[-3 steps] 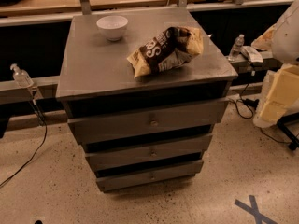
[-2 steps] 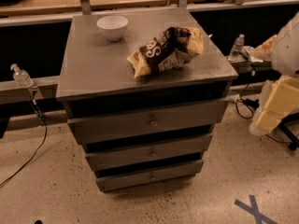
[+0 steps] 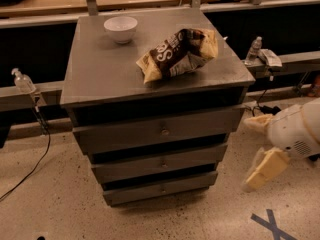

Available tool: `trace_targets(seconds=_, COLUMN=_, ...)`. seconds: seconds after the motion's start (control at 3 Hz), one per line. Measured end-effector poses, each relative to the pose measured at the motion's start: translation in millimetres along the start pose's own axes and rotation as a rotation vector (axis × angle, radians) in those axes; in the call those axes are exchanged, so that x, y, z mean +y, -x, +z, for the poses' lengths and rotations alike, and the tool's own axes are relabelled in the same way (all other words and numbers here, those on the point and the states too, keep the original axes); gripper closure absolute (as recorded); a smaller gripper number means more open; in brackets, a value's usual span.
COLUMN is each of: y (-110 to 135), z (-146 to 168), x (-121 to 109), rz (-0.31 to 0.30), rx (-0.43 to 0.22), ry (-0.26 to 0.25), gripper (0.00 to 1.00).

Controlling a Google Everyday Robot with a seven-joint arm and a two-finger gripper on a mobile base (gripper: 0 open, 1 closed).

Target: Open middle drawer

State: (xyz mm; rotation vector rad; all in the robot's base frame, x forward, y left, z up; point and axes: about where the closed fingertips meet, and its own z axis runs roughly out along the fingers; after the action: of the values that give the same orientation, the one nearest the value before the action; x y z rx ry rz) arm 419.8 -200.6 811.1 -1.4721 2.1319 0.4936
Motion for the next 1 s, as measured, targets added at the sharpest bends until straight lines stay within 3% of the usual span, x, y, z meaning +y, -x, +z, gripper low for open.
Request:
trace_targets(seconds=0.33, y=-0.2, z=18.1, x=3.2, rz=0.025, rx=-0.044, ry=0.055, gripper=0.00)
trace_targets(seconds=0.67, y=-0.2, z=18.2, x=3.2, rz=0.024, rx=-0.044, ry=0.055, gripper=0.00)
trace_targets(seconds=1.0, y=-1.0, z=31.1, x=-3.4, rz=0.011, rx=-0.042, ry=0.023, gripper=0.00)
